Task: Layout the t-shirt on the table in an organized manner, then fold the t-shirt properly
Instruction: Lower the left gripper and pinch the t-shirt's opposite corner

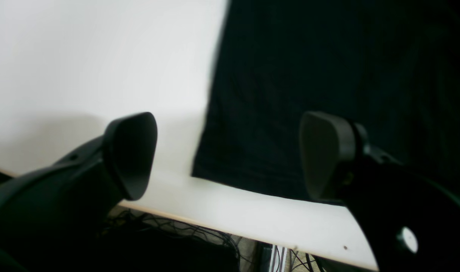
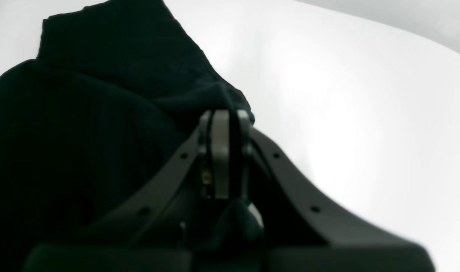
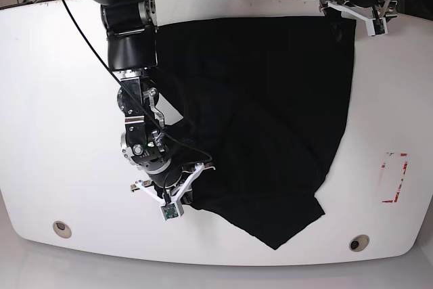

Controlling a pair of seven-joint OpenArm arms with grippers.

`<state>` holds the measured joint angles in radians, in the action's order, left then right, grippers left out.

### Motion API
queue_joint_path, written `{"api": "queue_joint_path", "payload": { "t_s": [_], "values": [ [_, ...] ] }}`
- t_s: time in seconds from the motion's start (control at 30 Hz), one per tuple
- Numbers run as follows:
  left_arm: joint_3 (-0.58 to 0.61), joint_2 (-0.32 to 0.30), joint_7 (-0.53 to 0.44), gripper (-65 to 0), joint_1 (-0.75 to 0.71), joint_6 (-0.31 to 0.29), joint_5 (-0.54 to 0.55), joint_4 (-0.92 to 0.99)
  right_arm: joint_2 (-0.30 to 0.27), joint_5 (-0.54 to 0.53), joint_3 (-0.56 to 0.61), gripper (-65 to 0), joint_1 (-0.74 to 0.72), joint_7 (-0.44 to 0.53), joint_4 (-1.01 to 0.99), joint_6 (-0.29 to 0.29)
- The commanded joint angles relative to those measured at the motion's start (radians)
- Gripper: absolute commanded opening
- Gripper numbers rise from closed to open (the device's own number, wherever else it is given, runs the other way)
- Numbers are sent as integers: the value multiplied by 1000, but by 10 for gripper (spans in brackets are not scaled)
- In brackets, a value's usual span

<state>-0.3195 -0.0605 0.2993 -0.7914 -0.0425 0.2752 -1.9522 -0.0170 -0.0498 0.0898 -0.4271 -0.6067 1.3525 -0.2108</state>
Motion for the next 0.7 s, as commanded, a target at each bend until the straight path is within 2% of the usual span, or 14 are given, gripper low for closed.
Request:
{"api": "queue_joint_path", "payload": {
  "t_s": [0.0, 0.23, 0.47, 0.67],
  "values": [
    [-16, -6, -18, -88, -6, -6, 8, -16, -7, -5, -2, -650, -19, 29, 23, -2],
    [-14, -20, -12, -88, 31, -104, 3, 9, -11, -9, -2, -650, -14, 31, 23, -3],
    [-16, -20, 62, -90, 51, -122, 8, 32, -13, -12, -3, -650, -13, 32, 23, -3],
    [-17, -20, 80, -92, 60, -122, 5, 46, -18, -14, -3, -650, -13, 32, 23, -3]
  ]
}}
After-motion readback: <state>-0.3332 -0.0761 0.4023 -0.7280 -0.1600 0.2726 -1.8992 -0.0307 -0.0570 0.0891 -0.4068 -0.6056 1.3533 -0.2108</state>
